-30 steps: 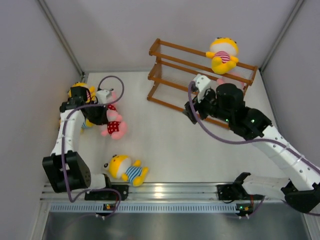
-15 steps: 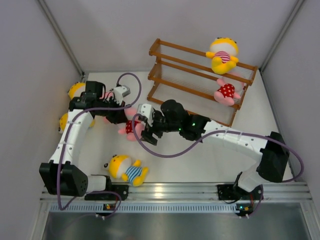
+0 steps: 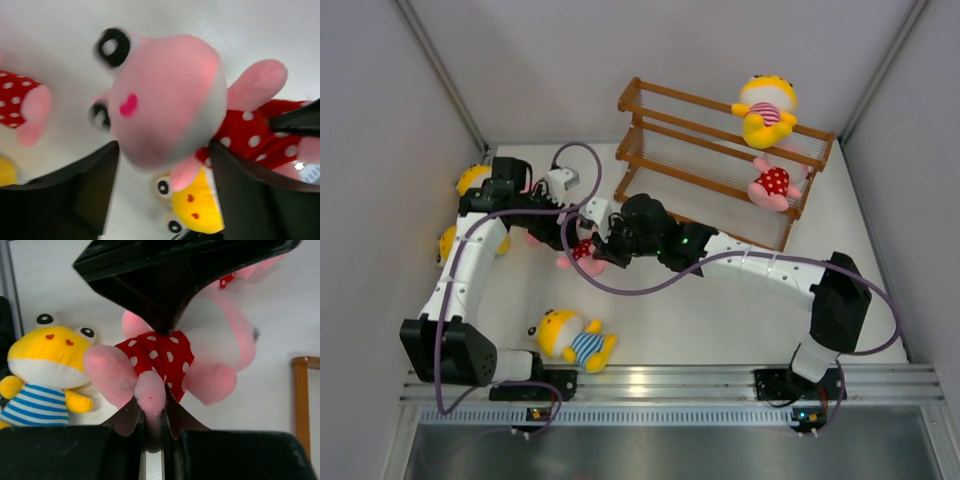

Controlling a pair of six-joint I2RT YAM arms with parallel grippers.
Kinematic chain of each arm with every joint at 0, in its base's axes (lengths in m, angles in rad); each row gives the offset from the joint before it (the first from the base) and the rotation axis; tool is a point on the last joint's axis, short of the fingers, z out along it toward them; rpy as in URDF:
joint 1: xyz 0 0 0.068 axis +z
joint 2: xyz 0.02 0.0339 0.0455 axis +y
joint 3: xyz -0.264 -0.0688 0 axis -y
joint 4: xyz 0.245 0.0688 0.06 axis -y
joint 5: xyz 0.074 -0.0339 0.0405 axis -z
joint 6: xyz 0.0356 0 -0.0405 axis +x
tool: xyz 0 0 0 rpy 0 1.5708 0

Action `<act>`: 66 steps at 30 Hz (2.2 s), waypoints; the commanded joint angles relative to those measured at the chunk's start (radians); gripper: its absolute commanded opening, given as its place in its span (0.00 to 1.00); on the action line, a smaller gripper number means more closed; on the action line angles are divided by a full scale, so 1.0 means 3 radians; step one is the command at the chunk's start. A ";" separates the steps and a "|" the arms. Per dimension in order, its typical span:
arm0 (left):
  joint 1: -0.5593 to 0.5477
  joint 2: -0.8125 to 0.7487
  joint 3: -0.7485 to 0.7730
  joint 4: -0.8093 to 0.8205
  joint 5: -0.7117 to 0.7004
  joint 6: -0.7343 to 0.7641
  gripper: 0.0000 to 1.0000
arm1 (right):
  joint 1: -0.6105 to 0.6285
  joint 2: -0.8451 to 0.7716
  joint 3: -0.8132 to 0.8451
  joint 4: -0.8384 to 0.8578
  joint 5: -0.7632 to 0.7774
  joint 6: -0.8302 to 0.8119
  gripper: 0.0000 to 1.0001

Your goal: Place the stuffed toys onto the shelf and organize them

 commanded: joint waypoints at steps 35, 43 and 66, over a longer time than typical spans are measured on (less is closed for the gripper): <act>0.0224 0.0181 0.0325 -0.0052 -0.0917 -0.0234 0.98 | -0.1828 -0.0647 -0.1075 0.1455 0.1027 0.0185 0.00; 0.0229 0.0212 0.0314 -0.0057 -0.0896 -0.0224 0.98 | -0.1966 -0.0637 -0.1218 0.1563 0.1114 0.0359 0.00; 0.0920 0.0927 0.0927 0.0004 -0.0737 -0.0071 0.94 | -0.2017 -0.1097 -0.1050 0.0782 0.0905 0.0697 0.82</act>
